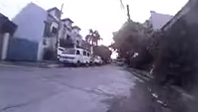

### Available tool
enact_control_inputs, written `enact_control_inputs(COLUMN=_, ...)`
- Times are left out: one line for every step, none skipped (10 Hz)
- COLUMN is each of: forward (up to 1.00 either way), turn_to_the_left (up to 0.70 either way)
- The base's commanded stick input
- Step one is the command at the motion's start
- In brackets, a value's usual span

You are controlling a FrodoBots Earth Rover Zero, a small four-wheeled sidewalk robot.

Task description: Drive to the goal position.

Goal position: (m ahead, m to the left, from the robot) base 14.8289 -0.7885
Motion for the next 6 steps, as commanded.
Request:
enact_control_inputs(forward=0.7, turn_to_the_left=0.0)
enact_control_inputs(forward=0.7, turn_to_the_left=0.0)
enact_control_inputs(forward=0.7, turn_to_the_left=-0.13)
enact_control_inputs(forward=0.7, turn_to_the_left=-0.35)
enact_control_inputs(forward=0.7, turn_to_the_left=-0.35)
enact_control_inputs(forward=0.7, turn_to_the_left=-0.35)
